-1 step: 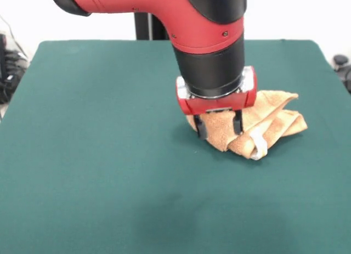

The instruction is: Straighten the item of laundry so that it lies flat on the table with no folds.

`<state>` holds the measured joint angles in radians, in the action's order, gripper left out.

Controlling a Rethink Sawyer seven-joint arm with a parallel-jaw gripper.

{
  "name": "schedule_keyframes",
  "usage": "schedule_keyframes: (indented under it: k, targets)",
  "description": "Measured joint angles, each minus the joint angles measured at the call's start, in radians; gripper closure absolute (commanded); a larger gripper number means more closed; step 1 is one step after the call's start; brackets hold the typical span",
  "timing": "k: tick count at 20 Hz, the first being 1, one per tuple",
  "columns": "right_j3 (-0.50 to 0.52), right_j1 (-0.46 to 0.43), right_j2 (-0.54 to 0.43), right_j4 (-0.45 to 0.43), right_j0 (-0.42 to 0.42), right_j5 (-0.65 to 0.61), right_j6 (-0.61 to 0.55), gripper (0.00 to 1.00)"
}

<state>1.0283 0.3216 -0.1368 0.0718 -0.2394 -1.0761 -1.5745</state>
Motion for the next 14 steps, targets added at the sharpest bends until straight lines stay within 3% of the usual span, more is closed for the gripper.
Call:
schedule_keyframes:
  k: [7,14]
  targets:
    - [0.0,-0.002,-0.023,0.024,0.0,-0.13,0.0,0.0]
    - [0.008,-0.001,-0.055,0.06,-0.004,-0.172,0.0,0.0]
